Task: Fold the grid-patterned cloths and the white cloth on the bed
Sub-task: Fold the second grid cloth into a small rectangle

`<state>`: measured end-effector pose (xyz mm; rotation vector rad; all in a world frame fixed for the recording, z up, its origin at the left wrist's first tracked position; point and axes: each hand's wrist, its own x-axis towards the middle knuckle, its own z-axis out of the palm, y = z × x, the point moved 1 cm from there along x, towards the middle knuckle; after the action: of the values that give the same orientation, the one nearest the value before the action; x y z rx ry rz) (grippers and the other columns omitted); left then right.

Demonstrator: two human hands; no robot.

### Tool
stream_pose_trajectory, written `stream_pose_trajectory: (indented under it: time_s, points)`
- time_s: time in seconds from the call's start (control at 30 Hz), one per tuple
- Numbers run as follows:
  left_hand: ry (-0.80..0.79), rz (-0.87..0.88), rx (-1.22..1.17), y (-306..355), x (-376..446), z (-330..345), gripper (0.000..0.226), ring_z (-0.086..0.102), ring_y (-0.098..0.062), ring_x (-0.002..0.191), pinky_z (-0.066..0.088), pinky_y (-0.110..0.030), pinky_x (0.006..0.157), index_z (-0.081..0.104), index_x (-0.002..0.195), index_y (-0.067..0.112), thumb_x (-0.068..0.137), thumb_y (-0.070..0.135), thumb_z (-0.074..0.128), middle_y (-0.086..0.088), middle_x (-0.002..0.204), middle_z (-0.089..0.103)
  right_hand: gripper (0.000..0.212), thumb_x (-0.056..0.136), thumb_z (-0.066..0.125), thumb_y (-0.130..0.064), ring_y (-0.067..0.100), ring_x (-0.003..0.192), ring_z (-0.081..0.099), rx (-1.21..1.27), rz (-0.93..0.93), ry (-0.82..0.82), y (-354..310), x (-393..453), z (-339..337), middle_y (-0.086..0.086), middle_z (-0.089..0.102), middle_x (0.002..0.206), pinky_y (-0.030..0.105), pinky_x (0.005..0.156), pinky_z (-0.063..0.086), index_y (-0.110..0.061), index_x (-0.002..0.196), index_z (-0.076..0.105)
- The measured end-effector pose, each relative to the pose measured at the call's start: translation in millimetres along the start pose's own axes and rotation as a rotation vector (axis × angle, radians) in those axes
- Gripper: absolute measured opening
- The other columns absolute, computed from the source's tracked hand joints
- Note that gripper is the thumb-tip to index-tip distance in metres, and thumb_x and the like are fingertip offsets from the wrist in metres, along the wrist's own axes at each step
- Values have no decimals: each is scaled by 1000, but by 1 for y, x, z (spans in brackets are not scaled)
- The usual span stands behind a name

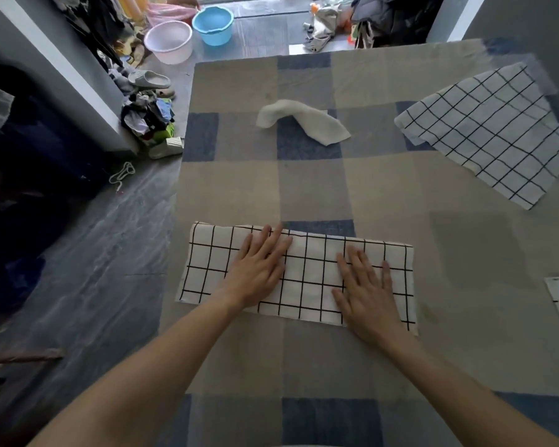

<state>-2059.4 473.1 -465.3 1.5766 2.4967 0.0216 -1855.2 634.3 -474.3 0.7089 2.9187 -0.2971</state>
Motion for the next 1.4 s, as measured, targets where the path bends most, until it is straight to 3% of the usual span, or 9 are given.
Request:
stream_pose_trajectory:
  time_s: [0.4, 0.57, 0.8, 0.87, 1.0, 1.07, 1.13, 1.23, 1.4]
  points:
    - [-33, -21, -68, -7, -5, 9, 57, -13, -15, 148, -11, -42, 118, 2, 154, 35, 100, 46, 18, 8, 162, -10, 68, 95, 23, -51, 15, 148, -7, 0, 17, -10, 2, -4, -1, 0, -5, 162, 55, 117, 0, -22, 155, 6]
    - [-23, -48, -39, -25, -2, 9, 57, -6, -16, 149, 0, -44, 120, 11, 153, 34, 99, 46, 17, 9, 162, 2, 68, 96, 23, -51, 15, 148, -8, -8, 19, -12, 2, -5, -1, 0, -6, 162, 55, 117, 2, -22, 155, 4]
    - [-13, -160, -87, -72, -7, 5, 58, -9, -12, 148, -2, -41, 120, 4, 153, 38, 96, 49, 10, 11, 161, -4, 68, 96, 22, -52, 15, 148, -9, -8, 25, -12, 1, -5, -2, 0, -7, 162, 55, 117, 3, -23, 155, 3]
    - [-9, -257, -113, -89, -7, 3, 60, -10, -11, 148, -4, -43, 120, 1, 153, 36, 96, 51, 9, 9, 161, -7, 68, 96, 24, -52, 15, 148, -8, -4, 28, -7, 1, -5, -3, 0, -6, 162, 55, 117, 4, -23, 155, 4]
    - [53, -704, -200, -102, -6, -9, 63, -14, -17, 148, -9, -48, 119, 1, 155, 17, 100, 45, 13, -4, 162, -11, 69, 95, 26, -52, 15, 149, -7, -9, 35, -19, 1, -4, -2, -1, -5, 162, 55, 117, 6, -23, 155, 6]
    - [158, -571, -159, -71, 1, -18, 66, -14, -19, 148, -8, -48, 119, 0, 155, 13, 98, 45, 12, -6, 161, -13, 69, 95, 26, -52, 15, 149, -6, -6, 40, -15, 0, -4, -3, -1, -4, 162, 55, 117, 6, -23, 155, 7]
    - [206, -214, -155, -19, 10, -22, 64, -10, -20, 149, -2, -48, 120, 3, 155, 13, 99, 40, 19, -4, 162, -9, 69, 94, 26, -52, 15, 149, -5, -11, 40, -8, -1, -5, -4, -1, -3, 162, 55, 117, 5, -23, 155, 8]
    - [76, 116, -188, 51, 15, -13, 63, -11, -16, 149, 2, -45, 121, 3, 155, 19, 100, 40, 26, 1, 162, -7, 69, 94, 26, -53, 15, 149, -3, -11, 39, -9, 0, -5, -4, -1, 0, 162, 56, 117, 7, -24, 154, 10]
    - [3, 77, -114, 43, 4, 15, 59, -8, -12, 148, 6, -46, 120, 7, 155, 25, 101, 44, 22, 5, 162, -3, 70, 92, 27, -53, 15, 149, 1, -20, 52, -10, -1, -4, -3, -1, 5, 162, 56, 117, 9, -24, 154, 15]
